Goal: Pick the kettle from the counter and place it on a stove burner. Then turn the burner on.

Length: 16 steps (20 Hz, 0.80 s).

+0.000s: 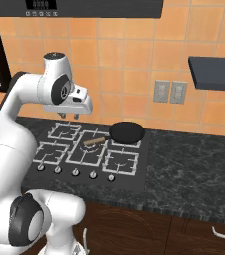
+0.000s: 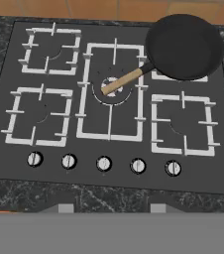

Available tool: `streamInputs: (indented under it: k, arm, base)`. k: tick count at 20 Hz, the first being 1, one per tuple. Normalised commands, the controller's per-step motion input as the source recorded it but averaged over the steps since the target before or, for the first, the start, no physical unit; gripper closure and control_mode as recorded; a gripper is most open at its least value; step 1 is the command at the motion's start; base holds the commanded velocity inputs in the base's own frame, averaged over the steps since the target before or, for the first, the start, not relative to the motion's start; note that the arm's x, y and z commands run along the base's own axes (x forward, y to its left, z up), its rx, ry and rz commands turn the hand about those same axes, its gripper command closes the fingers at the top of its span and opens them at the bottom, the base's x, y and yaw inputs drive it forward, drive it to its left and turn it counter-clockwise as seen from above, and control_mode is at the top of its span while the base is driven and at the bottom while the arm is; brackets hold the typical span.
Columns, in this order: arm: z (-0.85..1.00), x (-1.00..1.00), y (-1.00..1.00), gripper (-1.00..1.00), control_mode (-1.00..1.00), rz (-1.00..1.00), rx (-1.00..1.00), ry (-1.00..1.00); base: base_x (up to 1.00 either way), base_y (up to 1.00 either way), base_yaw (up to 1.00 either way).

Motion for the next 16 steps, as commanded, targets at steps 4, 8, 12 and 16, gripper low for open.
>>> streamInputs:
  k: [4, 8, 12, 16]
  arm:
    - [-0.11, -0.05, 0.2, -1.0, -1.0, 0.0, 0.0, -0.01]
    - [-0.31, -0.07, 0.49, -1.0, -1.0, 0.0, 0.0, -0.05]
    - [-0.48, 0.0, 0.56, -1.0, -1.0, 0.0, 0.0, -0.05]
    - [-0.5, 0.0, 0.63, -1.0, -1.0, 0.01, 0.0, -0.06]
  base:
    - [0.0, 0.0, 0.0]
    - [0.0, 0.0, 0.0]
    - [0.0, 0.0, 0.0]
    - [0.0, 0.0, 0.0]
